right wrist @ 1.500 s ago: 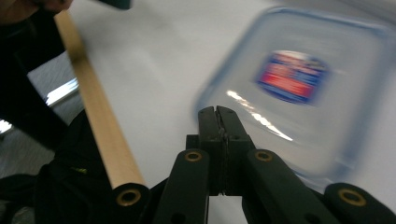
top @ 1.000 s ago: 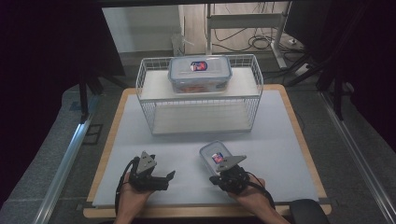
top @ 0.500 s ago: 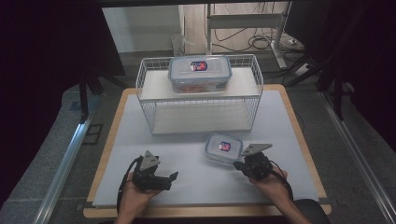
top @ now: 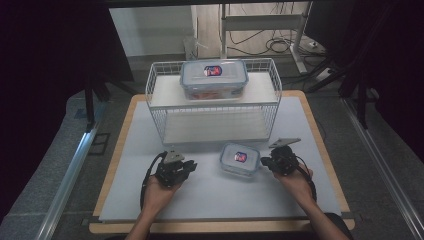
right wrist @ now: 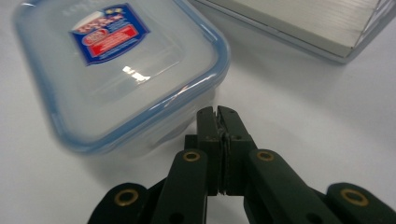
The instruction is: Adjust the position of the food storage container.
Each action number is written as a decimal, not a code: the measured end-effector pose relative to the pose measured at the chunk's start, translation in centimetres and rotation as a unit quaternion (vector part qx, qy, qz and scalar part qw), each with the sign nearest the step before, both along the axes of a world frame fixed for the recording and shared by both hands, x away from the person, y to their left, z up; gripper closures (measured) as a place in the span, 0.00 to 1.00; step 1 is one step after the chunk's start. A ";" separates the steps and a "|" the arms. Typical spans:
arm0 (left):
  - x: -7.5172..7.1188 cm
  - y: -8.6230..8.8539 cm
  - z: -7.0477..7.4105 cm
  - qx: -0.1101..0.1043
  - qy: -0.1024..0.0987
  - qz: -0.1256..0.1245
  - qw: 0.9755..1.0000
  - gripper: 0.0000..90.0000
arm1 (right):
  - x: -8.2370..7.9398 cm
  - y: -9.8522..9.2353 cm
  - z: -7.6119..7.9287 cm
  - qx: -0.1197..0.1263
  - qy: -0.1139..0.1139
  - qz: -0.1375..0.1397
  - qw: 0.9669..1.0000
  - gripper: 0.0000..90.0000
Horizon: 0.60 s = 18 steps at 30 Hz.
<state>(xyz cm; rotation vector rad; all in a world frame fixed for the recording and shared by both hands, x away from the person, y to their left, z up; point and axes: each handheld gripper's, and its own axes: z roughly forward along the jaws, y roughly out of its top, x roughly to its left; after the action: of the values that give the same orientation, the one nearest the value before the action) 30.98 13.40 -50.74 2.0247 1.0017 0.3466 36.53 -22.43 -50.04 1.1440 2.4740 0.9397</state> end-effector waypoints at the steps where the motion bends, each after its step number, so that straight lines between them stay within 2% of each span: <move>1: 0.5 -0.2 -0.2 0.002 0.005 -0.001 1.000 0.96 | 0.2 0.1 -0.1 0.000 -0.001 0.001 1.000 0.99; 4: 1.7 -0.6 -0.8 0.004 0.014 0.003 1.000 0.99 | 0.6 0.6 -0.1 0.008 0.003 0.002 1.000 0.99; 11: 3.6 -0.9 -1.8 -0.015 0.035 0.018 0.999 0.99 | 1.7 3.4 -0.8 0.008 0.014 0.023 1.000 0.99; 14: 4.5 -1.4 -2.4 -0.013 0.042 0.016 0.999 0.98 | 1.7 3.9 -0.8 0.008 0.013 0.026 1.000 0.99; 18: 5.2 -2.7 -2.9 -0.012 0.053 -0.004 0.999 0.98 | 1.4 3.8 -0.6 0.014 0.010 0.030 0.999 0.99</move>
<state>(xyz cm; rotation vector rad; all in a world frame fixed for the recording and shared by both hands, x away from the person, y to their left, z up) 36.20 10.68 -53.68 2.0430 1.0579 0.2238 37.90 -18.67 -50.60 1.0987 2.5308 0.9876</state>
